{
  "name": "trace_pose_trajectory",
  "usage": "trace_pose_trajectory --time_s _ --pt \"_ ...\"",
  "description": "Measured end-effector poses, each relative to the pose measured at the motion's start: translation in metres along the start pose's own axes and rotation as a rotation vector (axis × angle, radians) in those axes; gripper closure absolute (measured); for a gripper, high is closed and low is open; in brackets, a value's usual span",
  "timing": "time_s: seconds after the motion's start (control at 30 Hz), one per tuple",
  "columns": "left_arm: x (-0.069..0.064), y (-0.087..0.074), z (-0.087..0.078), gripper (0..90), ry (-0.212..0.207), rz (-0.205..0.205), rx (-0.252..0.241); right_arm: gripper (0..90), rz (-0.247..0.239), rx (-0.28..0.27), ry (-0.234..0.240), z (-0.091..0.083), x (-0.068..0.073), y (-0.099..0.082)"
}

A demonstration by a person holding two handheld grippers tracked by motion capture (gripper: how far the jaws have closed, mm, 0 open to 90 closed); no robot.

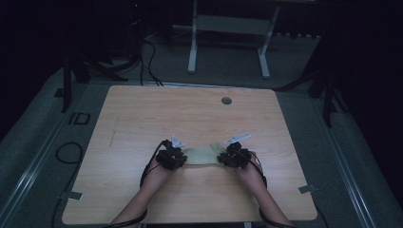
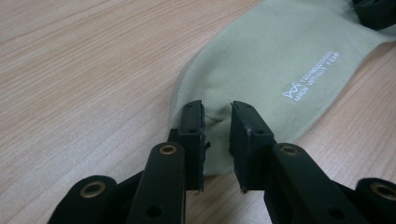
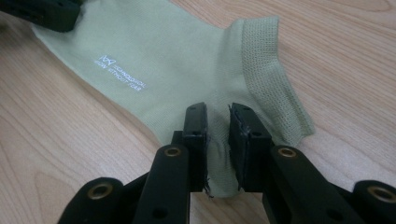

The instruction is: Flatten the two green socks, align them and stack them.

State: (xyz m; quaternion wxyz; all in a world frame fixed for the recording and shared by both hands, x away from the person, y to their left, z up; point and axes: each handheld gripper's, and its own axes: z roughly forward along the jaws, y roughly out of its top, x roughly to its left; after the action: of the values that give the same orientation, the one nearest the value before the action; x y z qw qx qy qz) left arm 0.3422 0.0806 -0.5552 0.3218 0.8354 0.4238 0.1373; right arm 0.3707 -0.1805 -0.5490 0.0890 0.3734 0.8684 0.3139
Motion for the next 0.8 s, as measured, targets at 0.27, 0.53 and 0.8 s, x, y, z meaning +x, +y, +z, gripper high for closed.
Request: trace_pose_trajectory --time_s 0.27,0.53,0.8 --pt "-0.008 0.008 -0.017 50.4 -0.082 0.004 -0.097 65.9 -0.011 -0.012 0.022 -0.01 0.004 0.009" --pt "-0.022 0.009 -0.036 15.9 -0.133 0.027 -0.186 40.5 -0.08 -0.084 0.058 -0.035 0.019 0.014" --pt "-0.023 -0.01 -0.039 12.9 -0.151 0.031 -0.239 14.3 -0.048 -0.108 0.124 -0.038 0.012 0.0"
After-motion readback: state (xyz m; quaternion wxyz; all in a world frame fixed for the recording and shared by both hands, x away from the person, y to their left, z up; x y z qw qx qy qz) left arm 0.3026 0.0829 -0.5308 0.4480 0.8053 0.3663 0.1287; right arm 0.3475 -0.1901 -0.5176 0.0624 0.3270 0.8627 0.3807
